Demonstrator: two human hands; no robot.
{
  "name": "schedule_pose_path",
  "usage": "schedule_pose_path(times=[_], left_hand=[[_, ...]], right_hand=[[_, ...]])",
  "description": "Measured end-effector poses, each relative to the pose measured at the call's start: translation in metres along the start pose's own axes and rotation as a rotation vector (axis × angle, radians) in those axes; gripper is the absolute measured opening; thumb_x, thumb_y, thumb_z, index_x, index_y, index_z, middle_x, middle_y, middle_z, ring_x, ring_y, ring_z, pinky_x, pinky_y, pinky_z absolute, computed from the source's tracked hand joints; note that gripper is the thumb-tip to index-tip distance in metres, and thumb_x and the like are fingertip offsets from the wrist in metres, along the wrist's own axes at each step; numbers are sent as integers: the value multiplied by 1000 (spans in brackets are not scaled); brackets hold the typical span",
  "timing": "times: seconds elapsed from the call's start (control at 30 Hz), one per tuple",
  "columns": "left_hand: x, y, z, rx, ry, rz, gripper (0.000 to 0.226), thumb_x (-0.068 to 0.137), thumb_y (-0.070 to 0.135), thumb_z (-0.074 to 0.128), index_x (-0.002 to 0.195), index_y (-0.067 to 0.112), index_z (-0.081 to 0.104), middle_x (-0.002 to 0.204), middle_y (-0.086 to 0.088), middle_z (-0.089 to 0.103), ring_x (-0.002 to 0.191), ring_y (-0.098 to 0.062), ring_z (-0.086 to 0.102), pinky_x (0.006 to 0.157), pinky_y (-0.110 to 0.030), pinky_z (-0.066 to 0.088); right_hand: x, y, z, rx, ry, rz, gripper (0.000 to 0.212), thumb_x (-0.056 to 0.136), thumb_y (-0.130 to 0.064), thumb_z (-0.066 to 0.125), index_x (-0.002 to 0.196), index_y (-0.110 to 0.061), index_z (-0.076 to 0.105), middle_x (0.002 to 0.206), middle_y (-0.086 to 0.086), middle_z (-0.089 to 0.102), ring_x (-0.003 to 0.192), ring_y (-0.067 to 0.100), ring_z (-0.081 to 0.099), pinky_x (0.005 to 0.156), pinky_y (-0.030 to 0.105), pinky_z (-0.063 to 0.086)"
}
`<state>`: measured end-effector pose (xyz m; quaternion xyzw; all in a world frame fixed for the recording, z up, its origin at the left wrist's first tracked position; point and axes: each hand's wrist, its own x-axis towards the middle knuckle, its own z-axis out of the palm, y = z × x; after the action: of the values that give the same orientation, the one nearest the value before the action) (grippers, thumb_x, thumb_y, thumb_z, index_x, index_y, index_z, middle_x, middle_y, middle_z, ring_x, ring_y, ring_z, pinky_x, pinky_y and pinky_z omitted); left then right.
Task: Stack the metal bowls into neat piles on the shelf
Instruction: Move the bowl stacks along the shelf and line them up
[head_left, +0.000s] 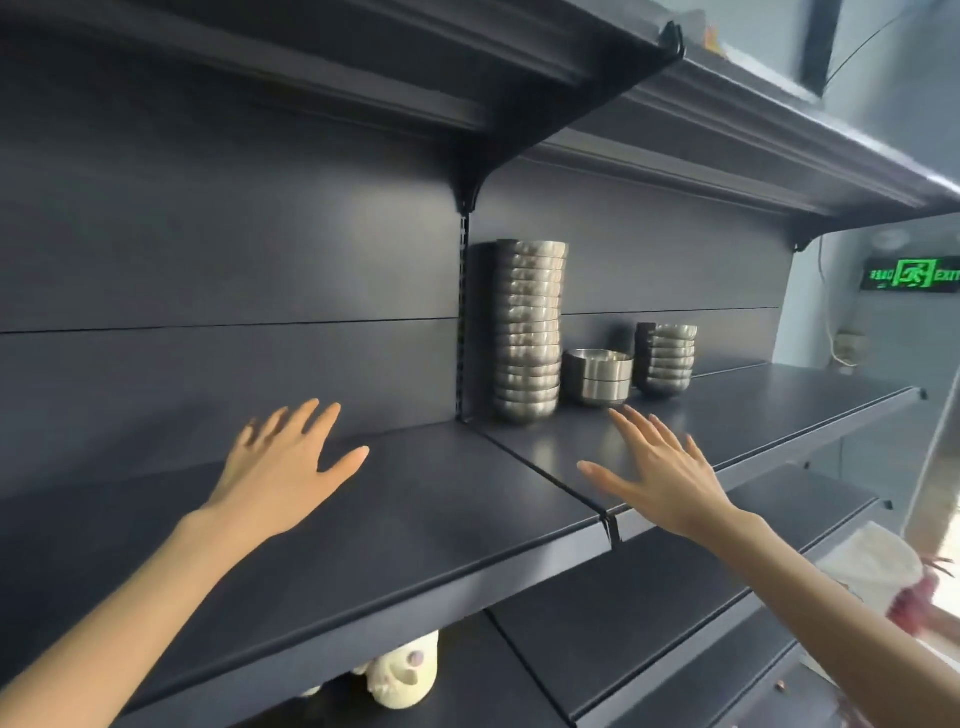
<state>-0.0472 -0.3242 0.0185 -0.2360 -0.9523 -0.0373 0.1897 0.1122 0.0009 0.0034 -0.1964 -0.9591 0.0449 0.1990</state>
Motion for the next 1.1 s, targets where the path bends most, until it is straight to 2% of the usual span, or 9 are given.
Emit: schedule_pose_path(times=[0.13, 0.27, 0.43, 0.7, 0.97, 1.1], left_hand=[[31, 35, 18, 61, 19, 48, 74, 92, 67, 18, 154, 26, 11, 161, 4, 13, 147, -19, 17, 118, -37, 16], [57, 65, 25, 5, 33, 31, 74, 92, 65, 22, 154, 25, 14, 161, 3, 15, 146, -21, 19, 116, -37, 19], [74, 103, 37, -18, 11, 59, 74, 92, 66, 22, 154, 26, 14, 161, 4, 15, 146, -20, 18, 116, -38, 19], [106, 176, 41, -7, 13, 60, 77, 89, 68, 16, 154, 26, 11, 161, 4, 12, 147, -19, 16, 117, -38, 20], [137, 291, 57, -183, 0, 8, 71, 93, 64, 23, 153, 27, 14, 160, 11, 14, 145, -12, 18, 114, -36, 23], [156, 339, 64, -330, 9, -62, 69, 95, 62, 29, 153, 26, 18, 159, 12, 19, 143, -14, 25, 107, -35, 30]], right_hand=[[25, 43, 2, -32, 5, 14, 92, 81, -78, 32, 155, -28, 11, 163, -8, 8, 150, 17, 7, 120, 47, 8], [50, 80, 2, -18, 26, 33, 96, 75, -81, 27, 155, -30, 9, 163, -8, 7, 150, 16, 5, 120, 47, 8], [66, 120, 14, 18, 67, 52, 98, 74, -81, 27, 154, -26, 16, 161, -7, 17, 149, 18, 15, 120, 46, 15], [101, 189, 26, 60, 24, 22, 95, 77, -78, 30, 155, -26, 12, 162, -7, 11, 150, 17, 7, 120, 46, 12], [151, 285, 26, 89, -20, -67, 97, 73, -81, 24, 154, -29, 13, 162, -10, 10, 149, 14, 9, 120, 43, 13], [189, 309, 24, 106, -40, -148, 94, 79, -78, 31, 155, -26, 14, 162, -7, 12, 149, 14, 11, 119, 43, 17]])
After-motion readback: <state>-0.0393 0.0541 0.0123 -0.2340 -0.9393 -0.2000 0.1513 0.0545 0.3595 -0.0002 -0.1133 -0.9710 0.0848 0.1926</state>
